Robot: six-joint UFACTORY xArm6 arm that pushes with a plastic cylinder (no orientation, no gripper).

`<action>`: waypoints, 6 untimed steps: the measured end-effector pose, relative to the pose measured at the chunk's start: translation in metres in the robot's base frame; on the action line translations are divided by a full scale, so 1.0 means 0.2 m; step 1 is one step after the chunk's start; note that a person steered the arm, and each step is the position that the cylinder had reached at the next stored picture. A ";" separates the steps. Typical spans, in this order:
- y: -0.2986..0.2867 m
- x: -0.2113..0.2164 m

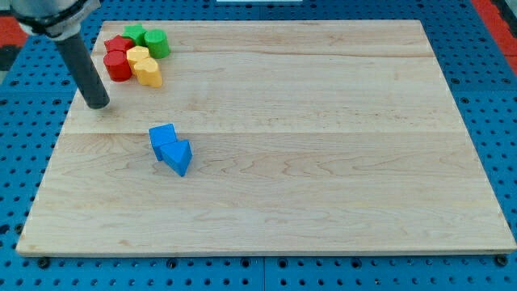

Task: Push the red circle into the green circle

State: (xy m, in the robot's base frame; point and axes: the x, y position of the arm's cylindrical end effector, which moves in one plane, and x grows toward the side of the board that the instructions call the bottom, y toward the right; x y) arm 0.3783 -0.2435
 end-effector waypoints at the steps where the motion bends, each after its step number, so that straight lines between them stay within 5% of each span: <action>1: 0.01 -0.12; 5: 0.05 -0.45; 6: 0.29 -0.51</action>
